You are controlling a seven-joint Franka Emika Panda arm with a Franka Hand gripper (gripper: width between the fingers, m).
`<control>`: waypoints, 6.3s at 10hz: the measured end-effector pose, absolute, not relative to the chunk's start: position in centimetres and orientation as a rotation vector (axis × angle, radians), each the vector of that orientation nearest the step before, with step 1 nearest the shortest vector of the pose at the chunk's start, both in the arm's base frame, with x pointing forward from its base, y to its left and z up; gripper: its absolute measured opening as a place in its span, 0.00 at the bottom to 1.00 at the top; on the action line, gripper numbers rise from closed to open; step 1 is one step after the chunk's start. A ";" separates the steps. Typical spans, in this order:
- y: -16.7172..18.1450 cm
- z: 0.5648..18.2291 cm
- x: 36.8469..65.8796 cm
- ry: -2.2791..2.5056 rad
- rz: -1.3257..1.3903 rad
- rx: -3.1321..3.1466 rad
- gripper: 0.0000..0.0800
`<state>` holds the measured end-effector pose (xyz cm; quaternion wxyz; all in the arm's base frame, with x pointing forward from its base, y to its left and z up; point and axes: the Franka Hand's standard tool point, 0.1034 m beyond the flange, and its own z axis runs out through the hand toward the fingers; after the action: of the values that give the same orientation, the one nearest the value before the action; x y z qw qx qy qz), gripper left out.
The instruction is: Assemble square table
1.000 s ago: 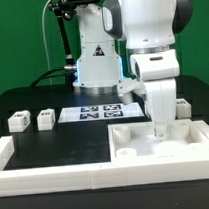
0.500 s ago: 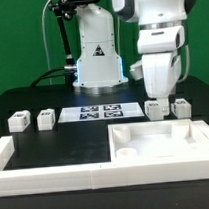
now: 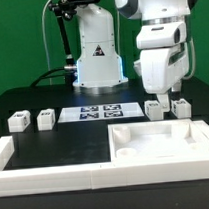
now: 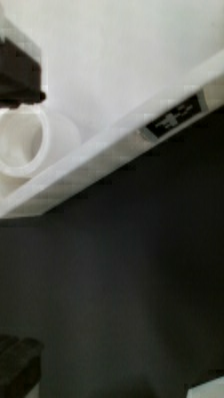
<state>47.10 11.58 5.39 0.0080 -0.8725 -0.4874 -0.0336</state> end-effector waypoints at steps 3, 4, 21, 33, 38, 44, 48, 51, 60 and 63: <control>11.8 5.2 45.7 -1.002 -0.146 -2.934 0.81; 12.4 5.2 45.1 -0.815 -0.138 -2.982 0.81; 17.8 3.8 39.4 0.127 0.088 -3.036 0.81; 17.5 2.8 37.4 -0.036 1.173 -2.818 0.81; 17.5 1.6 36.1 -0.061 1.429 -2.723 0.81; 17.6 0.6 36.0 -0.089 1.384 -2.761 0.81; 17.6 0.6 36.1 -0.088 1.383 -2.761 0.36; 17.6 0.6 36.1 -0.088 1.383 -2.761 0.36; 16.5 8.2 37.6 -0.070 1.363 -2.717 0.36; 16.5 7.7 39.5 -0.055 1.032 -2.846 0.36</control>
Offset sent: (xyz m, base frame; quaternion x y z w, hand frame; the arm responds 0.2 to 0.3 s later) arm -0.0272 0.0036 0.0000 -0.0286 0.0030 0.3280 0.9442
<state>39.49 16.46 7.72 0.0568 -0.9384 -0.0182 0.3403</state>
